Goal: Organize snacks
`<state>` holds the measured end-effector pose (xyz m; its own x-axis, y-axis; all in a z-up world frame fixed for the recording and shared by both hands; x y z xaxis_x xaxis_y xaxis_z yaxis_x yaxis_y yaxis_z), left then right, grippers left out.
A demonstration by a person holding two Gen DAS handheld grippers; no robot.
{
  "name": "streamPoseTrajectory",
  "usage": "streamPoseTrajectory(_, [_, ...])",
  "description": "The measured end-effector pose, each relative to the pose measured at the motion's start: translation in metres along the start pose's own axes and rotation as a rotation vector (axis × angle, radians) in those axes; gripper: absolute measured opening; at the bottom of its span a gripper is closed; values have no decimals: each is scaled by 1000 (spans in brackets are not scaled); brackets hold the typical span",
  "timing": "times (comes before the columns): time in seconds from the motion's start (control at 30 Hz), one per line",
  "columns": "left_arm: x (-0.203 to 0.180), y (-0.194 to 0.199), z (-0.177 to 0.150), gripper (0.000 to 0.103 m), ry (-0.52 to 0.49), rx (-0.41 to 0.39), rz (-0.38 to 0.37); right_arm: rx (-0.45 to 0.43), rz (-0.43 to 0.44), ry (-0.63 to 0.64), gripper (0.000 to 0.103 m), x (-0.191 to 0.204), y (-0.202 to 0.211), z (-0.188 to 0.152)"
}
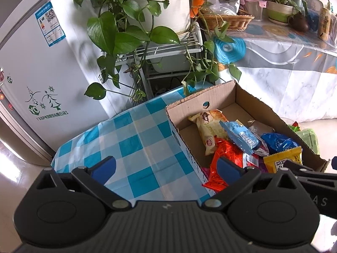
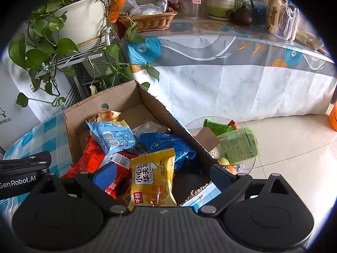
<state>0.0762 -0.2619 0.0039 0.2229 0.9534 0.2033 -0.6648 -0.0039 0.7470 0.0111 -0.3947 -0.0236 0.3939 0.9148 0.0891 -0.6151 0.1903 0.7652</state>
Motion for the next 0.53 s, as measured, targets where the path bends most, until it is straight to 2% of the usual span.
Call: streamPoseTrajectory(0.53, [17, -1, -6, 101, 16, -7, 10, -5, 13, 41, 99, 15, -1, 1])
Point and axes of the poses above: each gripper's, at about its wrist camera, not at the fingertips, and y roughly against the way its jaws point, x to its left, z to its top, the point moved 10 cm from there along -y, roughly the way its jaws point
